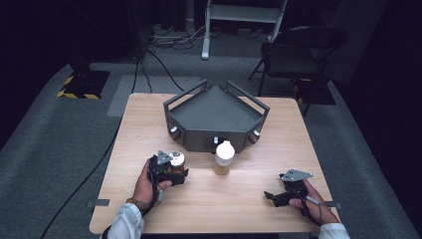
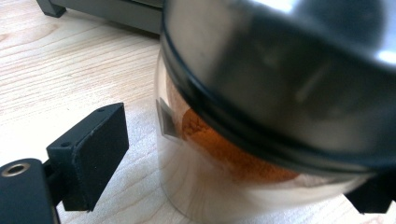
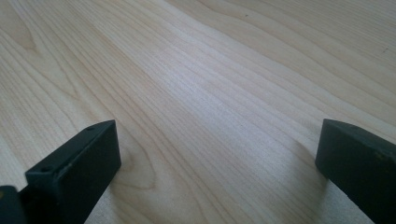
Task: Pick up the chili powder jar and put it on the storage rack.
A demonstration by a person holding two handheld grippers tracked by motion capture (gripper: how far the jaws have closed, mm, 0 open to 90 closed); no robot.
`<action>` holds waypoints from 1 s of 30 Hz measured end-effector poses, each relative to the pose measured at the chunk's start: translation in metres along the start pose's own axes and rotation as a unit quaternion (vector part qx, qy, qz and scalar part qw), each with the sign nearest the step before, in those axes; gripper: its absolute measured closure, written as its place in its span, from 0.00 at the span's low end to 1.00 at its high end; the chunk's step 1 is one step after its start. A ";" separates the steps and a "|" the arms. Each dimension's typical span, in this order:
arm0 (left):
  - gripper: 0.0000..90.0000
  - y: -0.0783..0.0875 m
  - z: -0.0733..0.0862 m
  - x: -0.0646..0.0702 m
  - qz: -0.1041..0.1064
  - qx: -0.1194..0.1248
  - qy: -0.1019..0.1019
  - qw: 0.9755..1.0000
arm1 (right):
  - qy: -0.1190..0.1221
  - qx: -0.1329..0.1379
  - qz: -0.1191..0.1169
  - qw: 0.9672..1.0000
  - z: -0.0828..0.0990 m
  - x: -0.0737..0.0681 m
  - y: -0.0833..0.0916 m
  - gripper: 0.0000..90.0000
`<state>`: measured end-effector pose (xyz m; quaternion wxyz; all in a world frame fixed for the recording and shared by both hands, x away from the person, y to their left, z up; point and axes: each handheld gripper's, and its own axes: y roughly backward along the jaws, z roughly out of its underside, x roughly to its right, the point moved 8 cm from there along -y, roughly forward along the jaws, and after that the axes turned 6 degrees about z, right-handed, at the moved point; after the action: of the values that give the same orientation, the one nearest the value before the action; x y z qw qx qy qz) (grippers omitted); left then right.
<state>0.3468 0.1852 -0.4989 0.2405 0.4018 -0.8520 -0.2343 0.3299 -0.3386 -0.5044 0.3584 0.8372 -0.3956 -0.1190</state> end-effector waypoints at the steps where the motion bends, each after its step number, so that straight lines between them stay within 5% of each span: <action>1: 0.11 0.000 -0.001 0.000 0.000 0.000 -0.003 1.000 | 0.000 0.000 0.000 1.000 0.000 0.000 0.000 0.00; 8: 0.28 -0.001 -0.003 0.000 0.013 -0.005 -0.017 1.000 | 0.000 0.000 0.000 1.000 0.000 0.000 0.000 0.00; 30: 0.33 0.009 -0.016 0.005 -0.002 -0.007 -0.049 0.999 | 0.000 0.000 0.000 1.000 0.000 0.000 0.000 0.00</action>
<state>0.3486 0.1834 -0.4795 0.2008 0.3898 -0.8602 -0.2604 0.3299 -0.3386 -0.5044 0.3583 0.8372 -0.3956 -0.1189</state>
